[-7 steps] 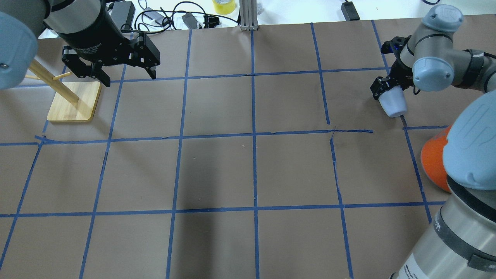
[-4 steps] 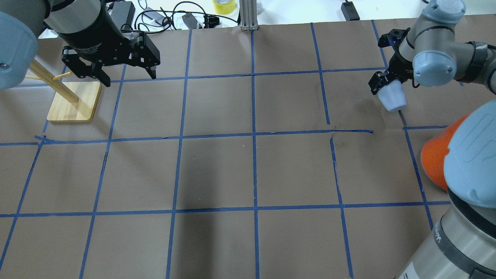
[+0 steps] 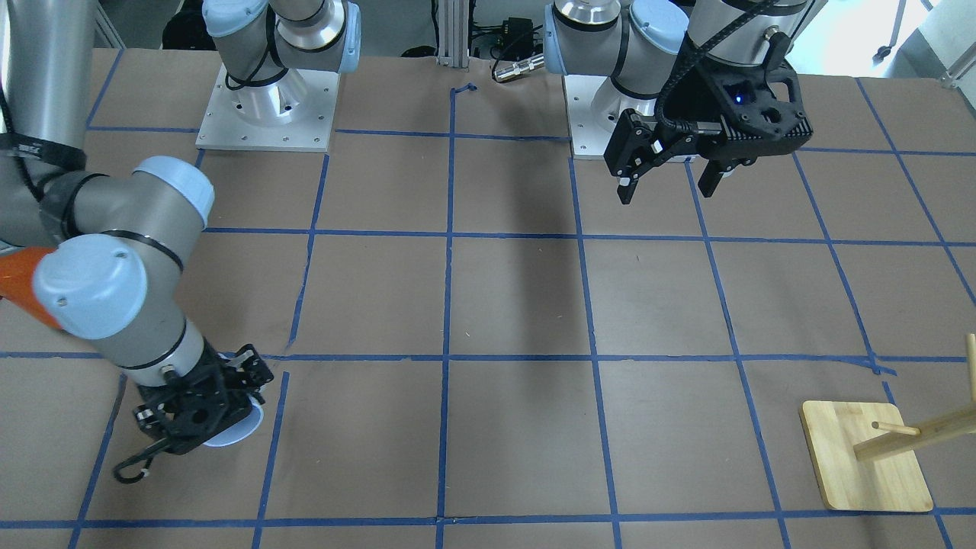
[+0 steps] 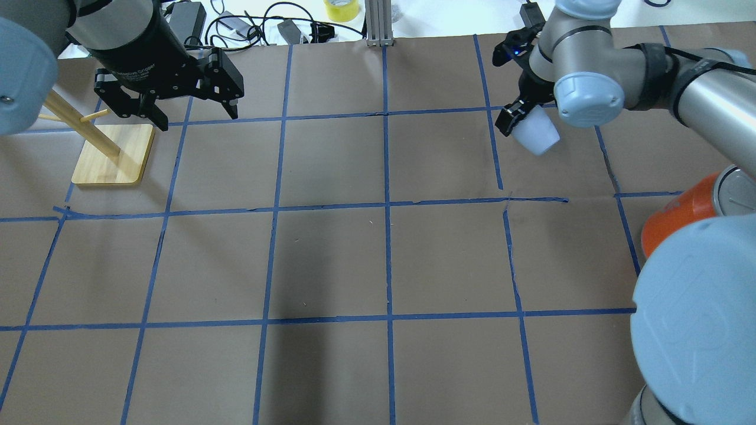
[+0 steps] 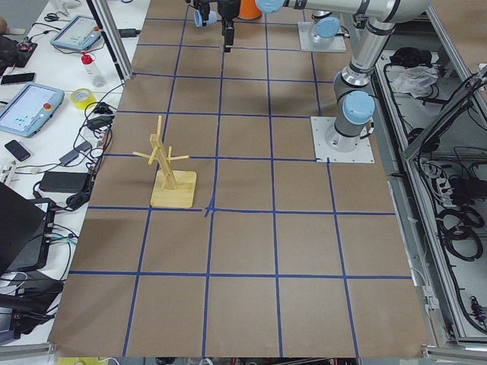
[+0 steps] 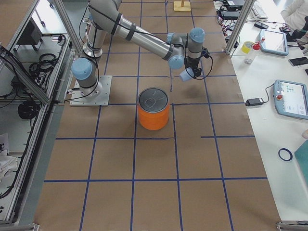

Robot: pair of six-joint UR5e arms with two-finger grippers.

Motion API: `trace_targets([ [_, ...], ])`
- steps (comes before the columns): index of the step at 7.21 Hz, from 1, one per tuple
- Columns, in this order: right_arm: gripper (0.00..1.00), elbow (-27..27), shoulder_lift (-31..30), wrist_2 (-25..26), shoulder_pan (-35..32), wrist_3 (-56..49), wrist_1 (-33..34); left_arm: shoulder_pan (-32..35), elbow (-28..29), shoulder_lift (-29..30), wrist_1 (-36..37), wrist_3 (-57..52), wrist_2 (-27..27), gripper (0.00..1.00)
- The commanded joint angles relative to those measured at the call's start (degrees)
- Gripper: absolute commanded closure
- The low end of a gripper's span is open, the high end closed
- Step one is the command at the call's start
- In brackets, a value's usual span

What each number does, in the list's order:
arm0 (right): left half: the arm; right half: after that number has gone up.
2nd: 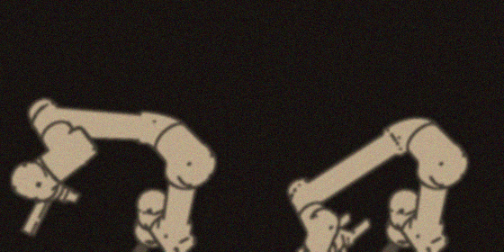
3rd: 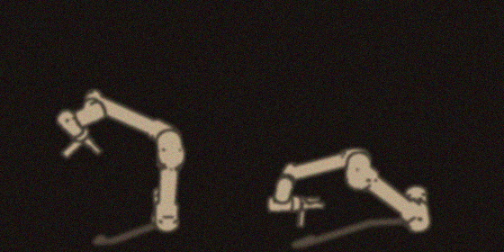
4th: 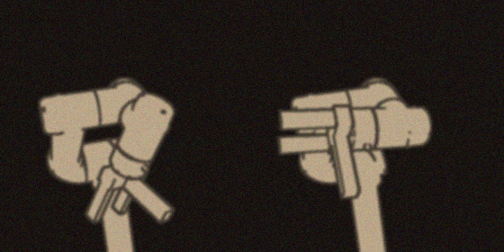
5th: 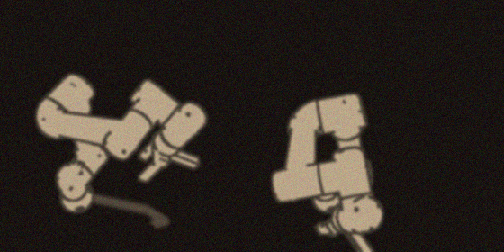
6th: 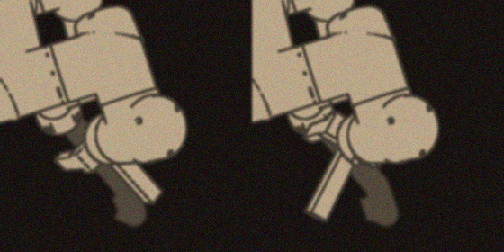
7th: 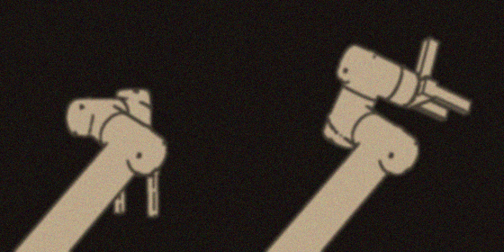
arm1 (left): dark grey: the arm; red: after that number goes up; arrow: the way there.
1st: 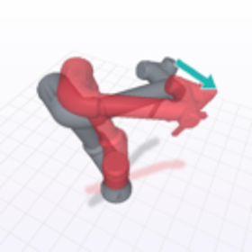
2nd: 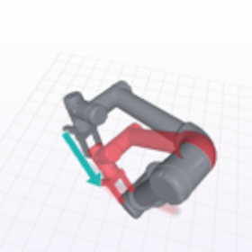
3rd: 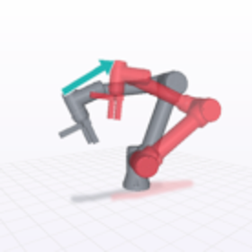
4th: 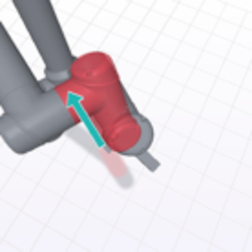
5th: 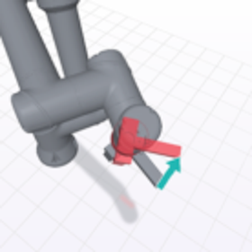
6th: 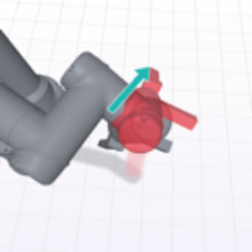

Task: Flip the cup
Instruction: 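Lift the cup with the right gripper and carry it toward the table center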

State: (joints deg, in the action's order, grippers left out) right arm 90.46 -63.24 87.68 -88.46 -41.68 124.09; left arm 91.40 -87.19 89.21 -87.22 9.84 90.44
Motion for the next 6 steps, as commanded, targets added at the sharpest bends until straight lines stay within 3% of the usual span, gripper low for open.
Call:
trace_targets([
  [1, 0.77, -0.4, -0.1, -1.9, -7.6, -9.3, 1.0, -0.1, 0.0, 0.0, 0.0, 0.0, 0.0, 0.00],
  [2, 0.77, -0.4, 0.0, -3.1, -9.5, -11.3, 3.2, -0.1, 0.0, 0.0, 0.1, 0.0, 0.0, 0.00],
  [4, 0.77, -0.1, 1.8, -5.9, -14.0, -25.0, 7.1, -0.1, 0.0, 0.0, 0.1, 0.0, 0.0, 0.00],
  [6, 0.80, 0.1, 2.7, -5.8, -20.5, -26.1, 8.4, -0.1, 0.0, 0.0, 0.1, 0.1, 0.0, 0.00],
])
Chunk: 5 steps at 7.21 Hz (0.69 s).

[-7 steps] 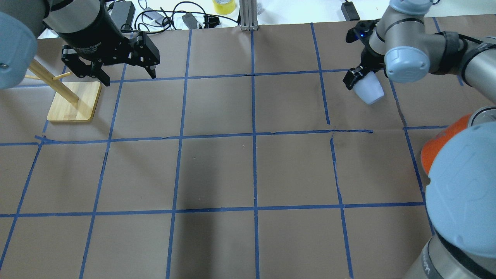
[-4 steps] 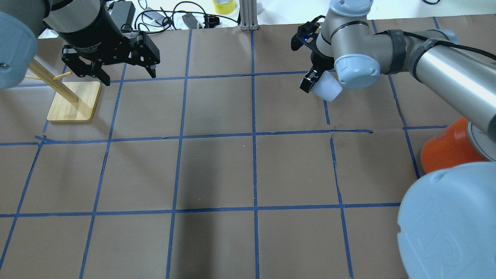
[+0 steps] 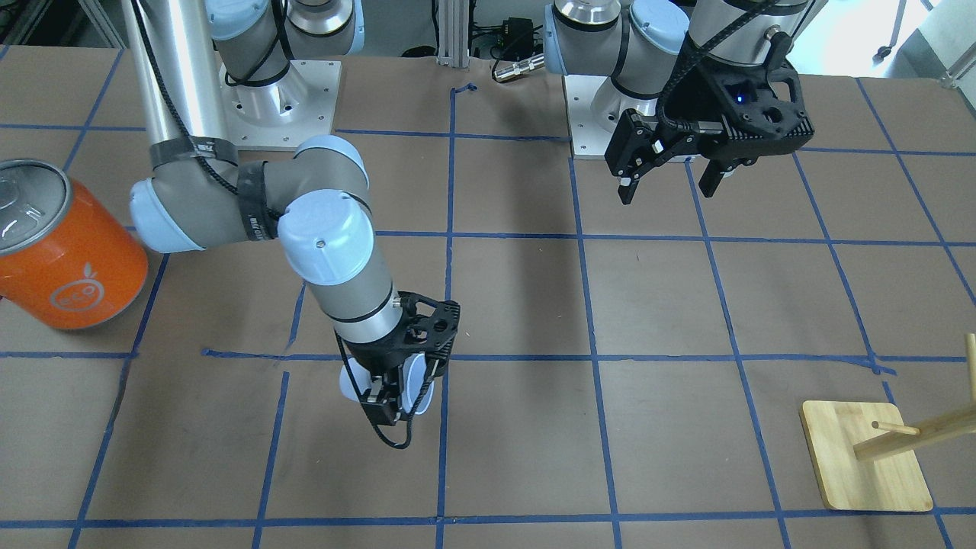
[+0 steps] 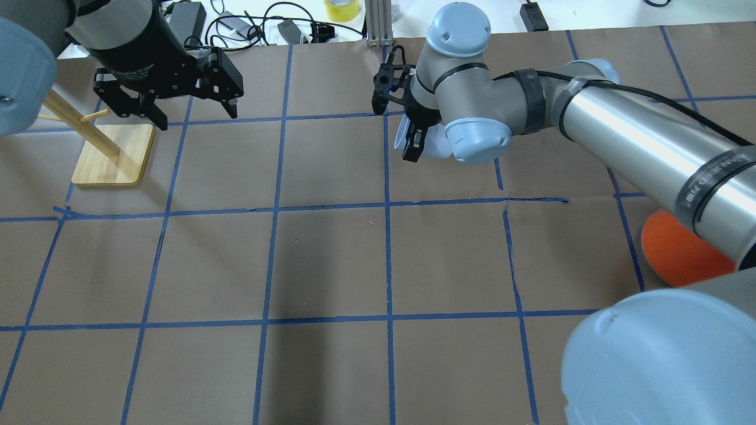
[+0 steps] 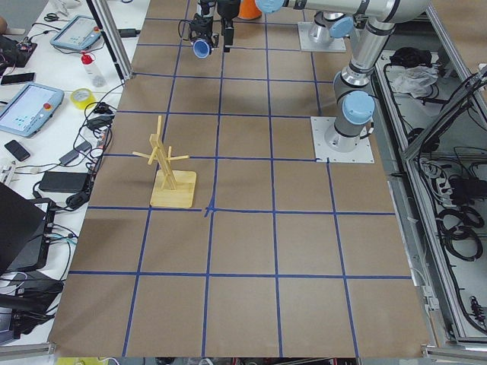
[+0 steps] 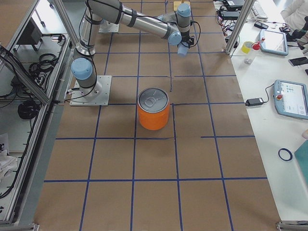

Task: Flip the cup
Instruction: 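Lower the cup and lay it on its side with the right gripper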

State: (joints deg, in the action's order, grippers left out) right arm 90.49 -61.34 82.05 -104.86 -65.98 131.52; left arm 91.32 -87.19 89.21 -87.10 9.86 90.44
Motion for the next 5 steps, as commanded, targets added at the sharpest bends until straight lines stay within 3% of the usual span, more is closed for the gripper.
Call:
trace_targets([
  [1, 0.80, -0.4, 2.3, -0.2, -5.3, -7.6, 2.5, 0.0, 0.0, 0.0, 0.1, 0.1, 0.0, 0.00],
  [5, 0.79, 0.2, 4.9, -0.3, -7.9, -10.2, 3.3, 0.0, 0.0, 0.0, 0.0, 0.0, 0.0, 0.00],
])
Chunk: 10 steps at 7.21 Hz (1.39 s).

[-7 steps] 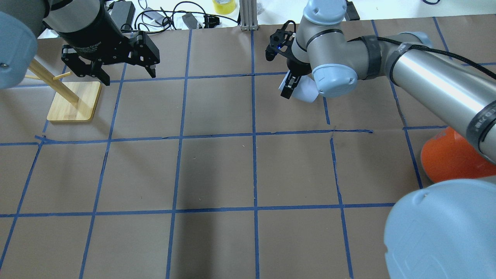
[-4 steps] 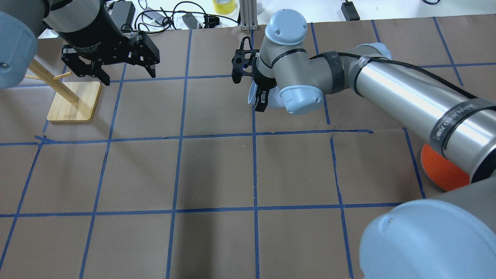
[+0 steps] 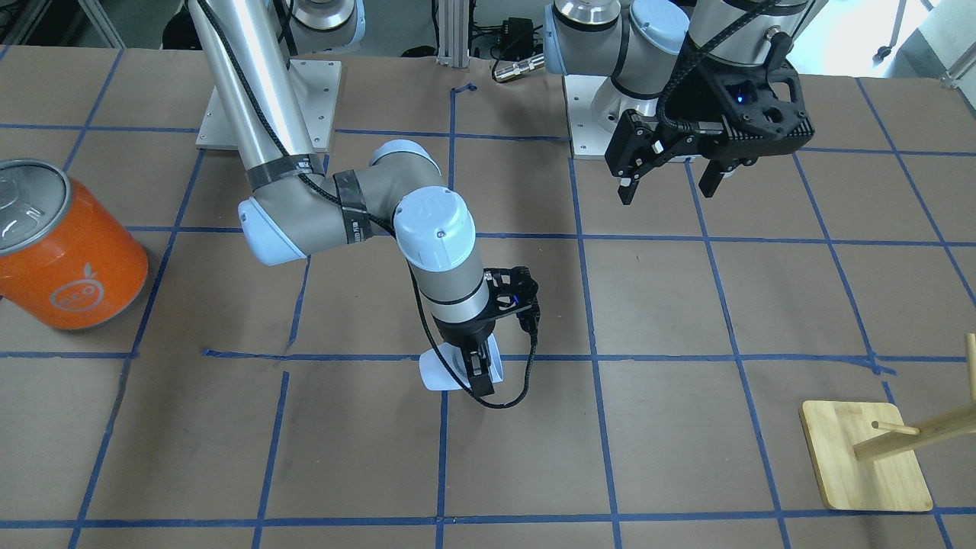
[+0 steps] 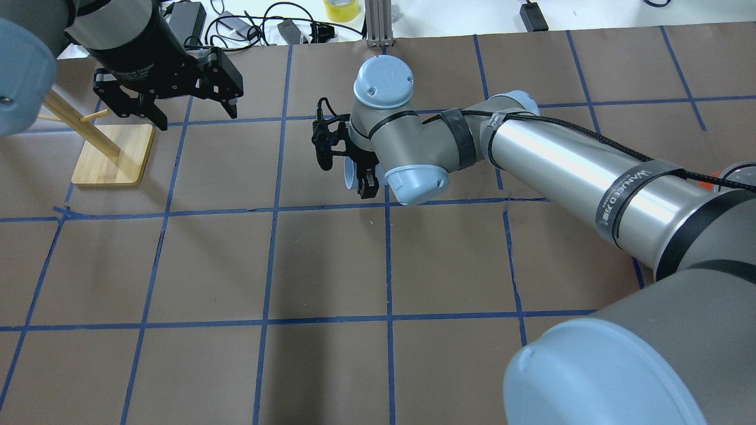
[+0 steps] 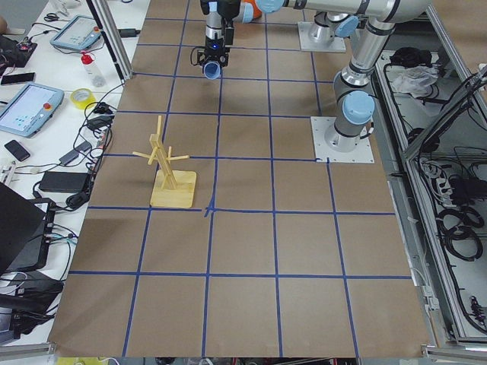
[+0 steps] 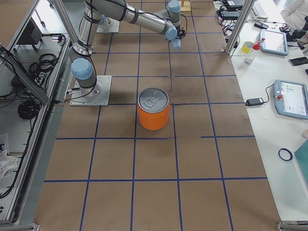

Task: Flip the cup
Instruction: 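Lower the cup and lay it on its side with the right gripper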

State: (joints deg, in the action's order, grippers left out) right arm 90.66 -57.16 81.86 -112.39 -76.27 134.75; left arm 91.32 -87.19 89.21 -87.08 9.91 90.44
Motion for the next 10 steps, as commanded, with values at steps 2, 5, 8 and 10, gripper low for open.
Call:
trace_targets([
  [2, 0.78, 0.0, 1.4, 0.8, -0.5, 6.1, 0.1, 0.0, 0.0, 0.0, 0.0, -0.1, 0.0, 0.00],
  [5, 0.77, -0.3, 2.1, 0.8, -2.2, 5.8, 0.1, 0.0, 0.0, 0.0, 0.0, -0.1, 0.0, 0.00],
  [8, 0.17, 0.2, 4.7, -0.1, -2.2, 5.6, 2.1, 0.0, 0.0, 0.0, 0.0, -0.1, 0.0, 0.00],
  [10, 0.00, -0.7, 4.6, 0.1, -2.1, 6.3, 2.2, 0.0, 0.0, 0.0, 0.0, 0.0, 0.0, 0.00],
])
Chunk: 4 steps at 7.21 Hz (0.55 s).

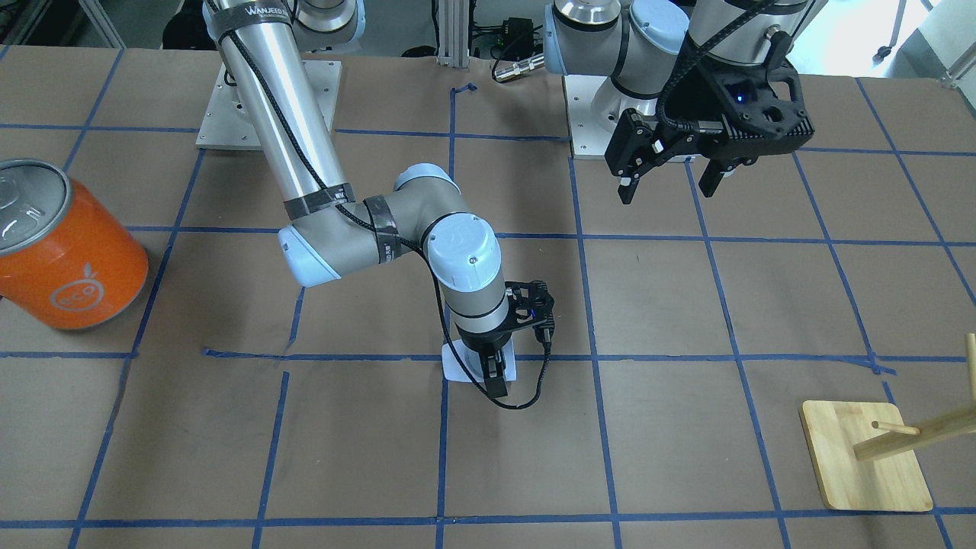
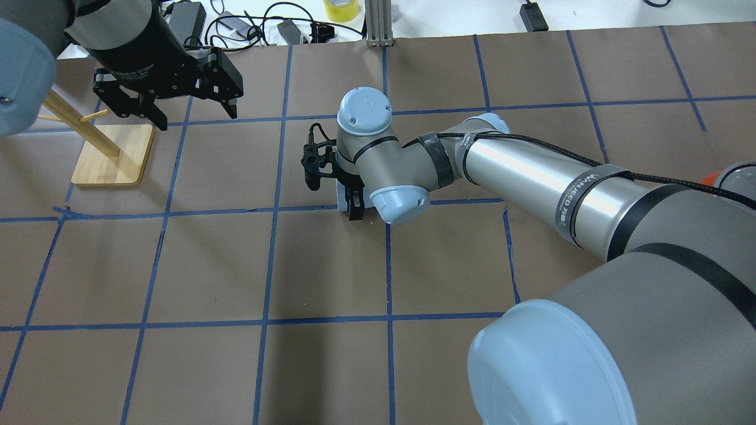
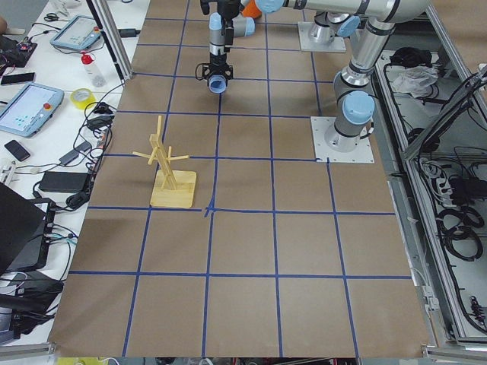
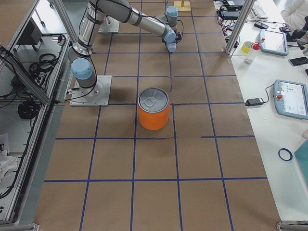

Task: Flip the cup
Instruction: 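Lower the cup and lay it on its side with the right gripper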

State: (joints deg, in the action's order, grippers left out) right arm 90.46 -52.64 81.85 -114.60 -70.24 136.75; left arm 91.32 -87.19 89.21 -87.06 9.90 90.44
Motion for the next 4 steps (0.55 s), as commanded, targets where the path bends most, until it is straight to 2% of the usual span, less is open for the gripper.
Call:
trace_targets([
  [1, 0.00, -0.5, -0.8, 0.3, 0.1, 0.7, -0.1, 0.0, 0.0, 0.0, 0.1, 0.0, 0.0, 0.00],
  [3, 0.00, -0.5, -4.1, 0.9, 1.4, 1.5, -3.1, -0.5, 0.2, 0.0, 0.1, -0.5, 0.0, 0.00],
  [4, 0.00, -0.6, -7.1, 0.9, 3.1, 2.6, -8.5, -0.6, -0.3, 0.2, 0.1, -0.7, 0.0, 0.00],
])
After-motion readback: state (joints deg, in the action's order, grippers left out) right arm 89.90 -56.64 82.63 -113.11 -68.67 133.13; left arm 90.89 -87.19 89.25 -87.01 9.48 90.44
